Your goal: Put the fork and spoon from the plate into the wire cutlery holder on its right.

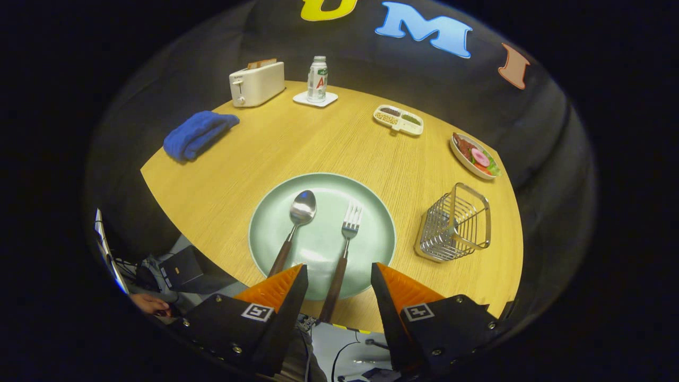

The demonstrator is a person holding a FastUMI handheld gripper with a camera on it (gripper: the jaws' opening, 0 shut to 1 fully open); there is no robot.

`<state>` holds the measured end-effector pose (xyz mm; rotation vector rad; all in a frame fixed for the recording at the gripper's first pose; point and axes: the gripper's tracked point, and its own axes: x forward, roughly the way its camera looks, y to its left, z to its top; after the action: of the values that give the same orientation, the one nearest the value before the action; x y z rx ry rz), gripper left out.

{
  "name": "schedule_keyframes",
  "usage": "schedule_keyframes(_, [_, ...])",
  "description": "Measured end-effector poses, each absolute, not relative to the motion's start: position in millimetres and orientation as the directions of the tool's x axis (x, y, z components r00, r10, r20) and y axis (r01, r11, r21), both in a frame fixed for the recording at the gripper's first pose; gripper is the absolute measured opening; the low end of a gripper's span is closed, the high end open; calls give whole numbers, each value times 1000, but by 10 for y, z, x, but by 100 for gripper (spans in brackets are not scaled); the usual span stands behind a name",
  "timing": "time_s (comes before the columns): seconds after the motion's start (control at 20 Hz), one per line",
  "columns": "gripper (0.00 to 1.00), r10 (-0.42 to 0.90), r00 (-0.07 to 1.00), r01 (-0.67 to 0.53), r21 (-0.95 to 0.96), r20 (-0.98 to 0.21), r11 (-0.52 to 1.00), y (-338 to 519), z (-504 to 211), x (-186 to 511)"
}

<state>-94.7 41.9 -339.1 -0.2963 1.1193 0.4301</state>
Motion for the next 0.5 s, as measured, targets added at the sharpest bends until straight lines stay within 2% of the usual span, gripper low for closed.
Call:
schedule_keyframes(0.1, [74, 172, 326, -489, -10, -929, 872, 400, -3540, -966])
schedule_keyframes(0.2, [43, 172, 255, -490, 27, -951, 872, 431, -3642, -1054])
schedule_keyframes(0.5, [42, 100, 191, -468, -1, -976, 884, 358, -3807, -1049])
